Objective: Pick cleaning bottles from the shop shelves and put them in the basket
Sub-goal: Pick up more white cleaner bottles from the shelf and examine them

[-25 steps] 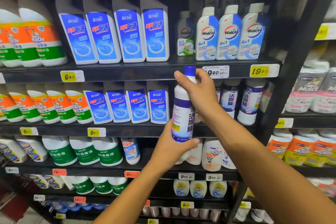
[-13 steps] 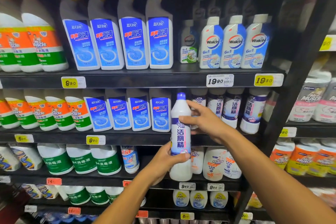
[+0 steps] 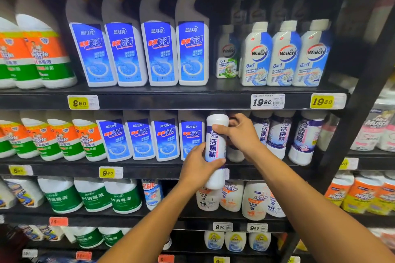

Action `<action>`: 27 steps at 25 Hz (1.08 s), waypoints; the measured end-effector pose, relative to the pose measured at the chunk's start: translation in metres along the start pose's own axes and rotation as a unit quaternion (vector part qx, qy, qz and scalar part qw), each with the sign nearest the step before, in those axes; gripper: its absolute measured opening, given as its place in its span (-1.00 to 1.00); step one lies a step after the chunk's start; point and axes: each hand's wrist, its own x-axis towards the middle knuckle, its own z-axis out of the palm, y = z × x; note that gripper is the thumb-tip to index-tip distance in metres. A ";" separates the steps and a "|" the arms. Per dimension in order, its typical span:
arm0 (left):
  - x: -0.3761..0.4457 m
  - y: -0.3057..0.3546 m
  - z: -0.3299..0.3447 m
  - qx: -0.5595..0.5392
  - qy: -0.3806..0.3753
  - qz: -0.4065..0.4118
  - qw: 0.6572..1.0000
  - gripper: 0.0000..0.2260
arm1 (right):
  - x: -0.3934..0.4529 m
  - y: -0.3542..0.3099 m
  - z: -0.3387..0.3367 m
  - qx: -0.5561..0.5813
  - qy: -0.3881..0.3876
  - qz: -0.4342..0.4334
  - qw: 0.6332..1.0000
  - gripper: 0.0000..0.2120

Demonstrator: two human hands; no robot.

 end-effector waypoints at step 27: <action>0.027 -0.012 0.051 0.149 0.170 0.055 0.972 -0.31 | 0.013 0.017 -0.022 -0.345 0.067 -0.140 0.926 -0.68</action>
